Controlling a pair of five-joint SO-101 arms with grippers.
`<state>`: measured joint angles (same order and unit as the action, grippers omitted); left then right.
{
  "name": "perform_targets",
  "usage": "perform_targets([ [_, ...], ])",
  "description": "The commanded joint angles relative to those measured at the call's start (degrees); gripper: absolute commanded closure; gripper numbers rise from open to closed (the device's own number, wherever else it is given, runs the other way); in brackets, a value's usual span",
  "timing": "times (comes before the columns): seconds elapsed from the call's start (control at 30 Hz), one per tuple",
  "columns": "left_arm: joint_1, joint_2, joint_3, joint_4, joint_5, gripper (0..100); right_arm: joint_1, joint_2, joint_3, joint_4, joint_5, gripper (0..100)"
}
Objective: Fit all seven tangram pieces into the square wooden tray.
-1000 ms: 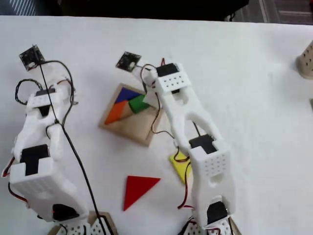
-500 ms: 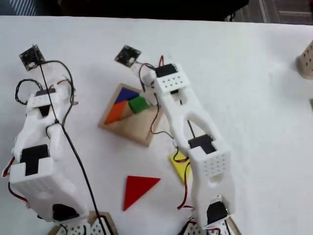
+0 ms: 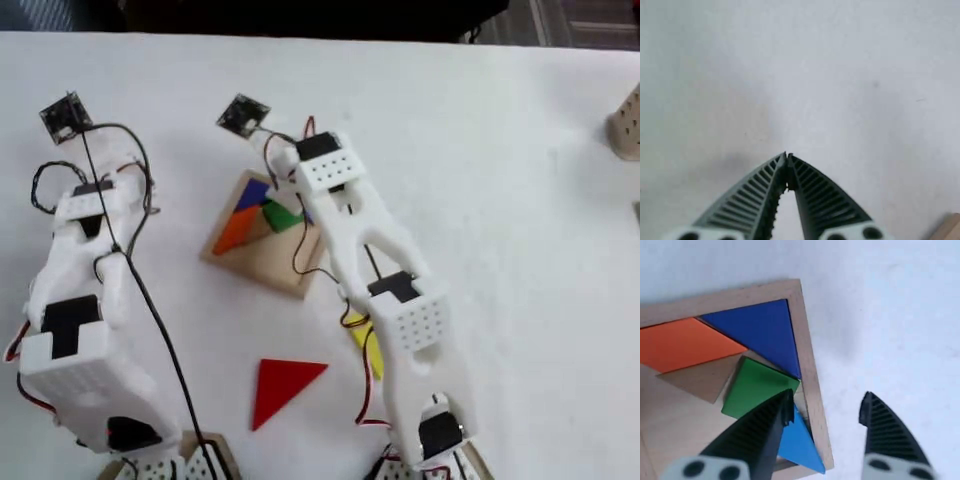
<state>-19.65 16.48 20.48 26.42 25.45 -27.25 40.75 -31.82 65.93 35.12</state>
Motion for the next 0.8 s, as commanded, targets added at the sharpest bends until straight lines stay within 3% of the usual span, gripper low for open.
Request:
perform_targets([
  [0.0, 1.1, -0.5, -3.1, -0.1, 0.2, 98, -0.1, -3.6, -6.3, 5.2, -2.5, 79.3],
  [0.23, 2.9, -0.5, -3.1, -0.1, 0.0, 98, 5.5, -8.7, -10.0, 15.4, -10.6, 98.1],
  [0.33, 4.0, -0.5, -3.0, 0.3, -0.1, 98, 8.6, -8.3, -6.8, 15.6, -15.6, 98.0],
  [0.5, 7.0, -1.5, -0.5, 0.3, -7.7, 98, 15.3, -9.2, 1.4, 15.2, -21.0, 98.1],
  [0.77, 20.0, -15.1, 11.1, -0.2, -9.8, 98, 22.9, -11.8, 13.9, 5.2, -24.7, 98.1],
])
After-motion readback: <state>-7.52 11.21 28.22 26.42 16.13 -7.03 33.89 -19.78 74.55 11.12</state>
